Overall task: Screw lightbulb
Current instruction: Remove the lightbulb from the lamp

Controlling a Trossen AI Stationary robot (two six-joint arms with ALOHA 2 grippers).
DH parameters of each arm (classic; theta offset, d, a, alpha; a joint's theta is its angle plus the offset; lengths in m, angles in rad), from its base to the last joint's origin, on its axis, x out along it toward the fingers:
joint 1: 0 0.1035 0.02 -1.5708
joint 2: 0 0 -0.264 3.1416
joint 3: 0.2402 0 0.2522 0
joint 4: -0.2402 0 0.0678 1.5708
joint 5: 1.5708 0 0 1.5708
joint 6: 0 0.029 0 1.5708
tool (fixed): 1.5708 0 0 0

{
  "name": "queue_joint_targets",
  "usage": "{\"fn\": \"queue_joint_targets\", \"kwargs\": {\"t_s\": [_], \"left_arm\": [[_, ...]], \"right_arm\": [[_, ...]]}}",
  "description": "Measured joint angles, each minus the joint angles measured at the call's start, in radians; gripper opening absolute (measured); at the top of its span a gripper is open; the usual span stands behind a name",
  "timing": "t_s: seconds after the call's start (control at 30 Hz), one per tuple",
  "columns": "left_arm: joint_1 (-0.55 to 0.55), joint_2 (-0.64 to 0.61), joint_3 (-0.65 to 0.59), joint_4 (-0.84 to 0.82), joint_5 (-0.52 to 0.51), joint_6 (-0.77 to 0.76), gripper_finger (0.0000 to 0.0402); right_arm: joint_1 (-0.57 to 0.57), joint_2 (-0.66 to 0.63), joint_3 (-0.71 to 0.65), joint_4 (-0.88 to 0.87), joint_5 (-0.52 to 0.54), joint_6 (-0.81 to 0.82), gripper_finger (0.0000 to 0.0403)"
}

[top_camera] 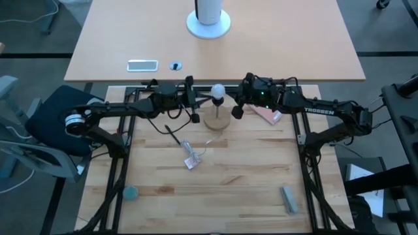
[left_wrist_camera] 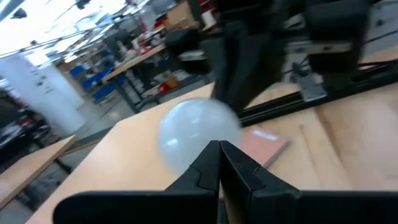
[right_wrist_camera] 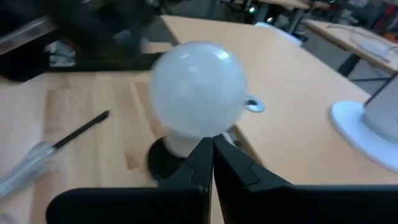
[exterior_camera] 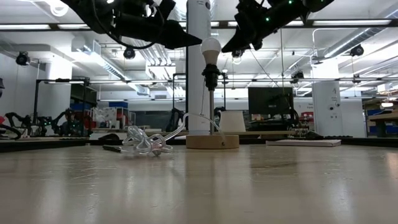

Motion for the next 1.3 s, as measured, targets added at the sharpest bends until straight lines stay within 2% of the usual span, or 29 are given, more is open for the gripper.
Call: {"fn": "queue_joint_targets", "kwargs": {"t_s": [0.2, 0.3, 0.53, 0.7, 1.0, 1.17, 1.3], "left_arm": [[-0.001, -0.011, 0.000, -0.007, -0.124, 0.024, 0.0000], [0.006, -0.003, 0.000, 0.004, -0.188, 0.025, 0.0000], [0.009, 0.040, 0.000, 0.057, -0.193, 0.022, 0.0000], [0.010, 0.041, 0.000, 0.053, -0.111, 0.021, 0.0000], [-0.001, 0.004, 0.000, -0.018, -0.050, 0.019, 0.0000], [-0.001, -0.006, 0.000, -0.031, -0.098, 0.020, 0.0000], [0.004, -0.003, 0.000, -0.019, -0.219, 0.020, 0.0000]], "right_arm": [[0.001, -0.012, 0.000, -0.016, -0.004, 0.000, 0.0007], [0.002, -0.013, 0.000, -0.003, -0.057, 0.000, 0.0007], [0.001, 0.007, 0.000, 0.063, -0.080, -0.008, 0.0007], [-0.006, 0.018, 0.000, 0.057, -0.080, -0.005, 0.0007], [-0.023, 0.020, 0.000, 0.040, -0.050, 0.000, 0.0007], [-0.021, 0.013, 0.000, 0.015, -0.059, 0.000, 0.0007], [-0.015, -0.008, 0.000, 0.011, -0.062, 0.001, 0.0007]]}}
